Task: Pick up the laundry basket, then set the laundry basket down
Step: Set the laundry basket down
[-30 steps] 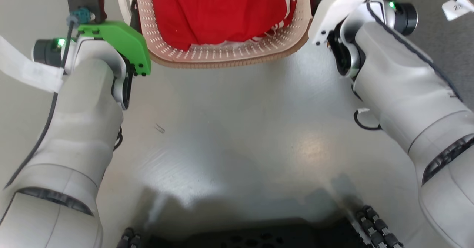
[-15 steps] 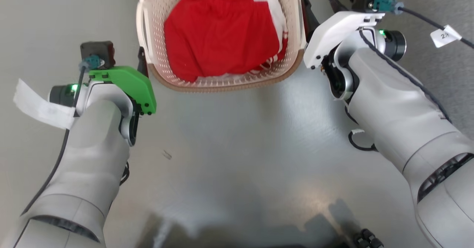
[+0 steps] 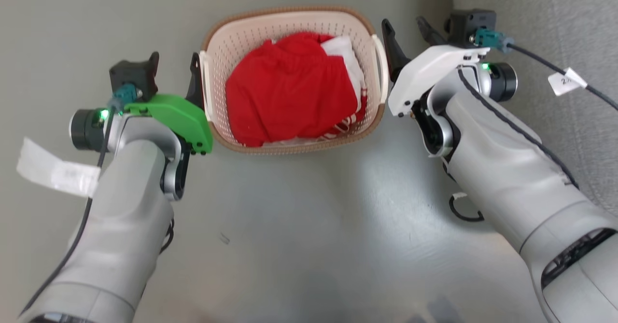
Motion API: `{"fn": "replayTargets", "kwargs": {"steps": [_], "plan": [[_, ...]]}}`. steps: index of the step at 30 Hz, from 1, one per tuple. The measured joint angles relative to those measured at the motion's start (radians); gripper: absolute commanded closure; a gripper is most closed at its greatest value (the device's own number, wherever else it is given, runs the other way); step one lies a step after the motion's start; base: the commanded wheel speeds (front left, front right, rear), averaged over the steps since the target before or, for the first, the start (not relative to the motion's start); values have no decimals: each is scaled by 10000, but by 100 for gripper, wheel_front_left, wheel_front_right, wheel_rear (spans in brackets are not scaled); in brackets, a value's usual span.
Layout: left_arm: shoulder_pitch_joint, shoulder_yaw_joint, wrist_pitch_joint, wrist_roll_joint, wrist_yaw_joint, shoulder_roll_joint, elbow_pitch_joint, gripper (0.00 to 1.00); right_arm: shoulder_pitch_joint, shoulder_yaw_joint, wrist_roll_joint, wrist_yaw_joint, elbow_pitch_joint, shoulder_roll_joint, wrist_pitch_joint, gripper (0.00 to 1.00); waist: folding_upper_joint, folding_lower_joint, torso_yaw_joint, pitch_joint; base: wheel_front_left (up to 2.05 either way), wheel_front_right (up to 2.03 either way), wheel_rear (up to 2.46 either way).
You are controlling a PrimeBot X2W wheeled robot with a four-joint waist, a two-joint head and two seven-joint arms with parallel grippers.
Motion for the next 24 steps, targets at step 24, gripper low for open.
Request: {"fn": "replayTargets", "kwargs": {"steps": [24], "plan": [[3606,1471,0,1499,339,247,-3559,0,3486,-2840,-2614,0,-3285,-215,-2,0,0,0,45,-2526,0,0,0]]}}
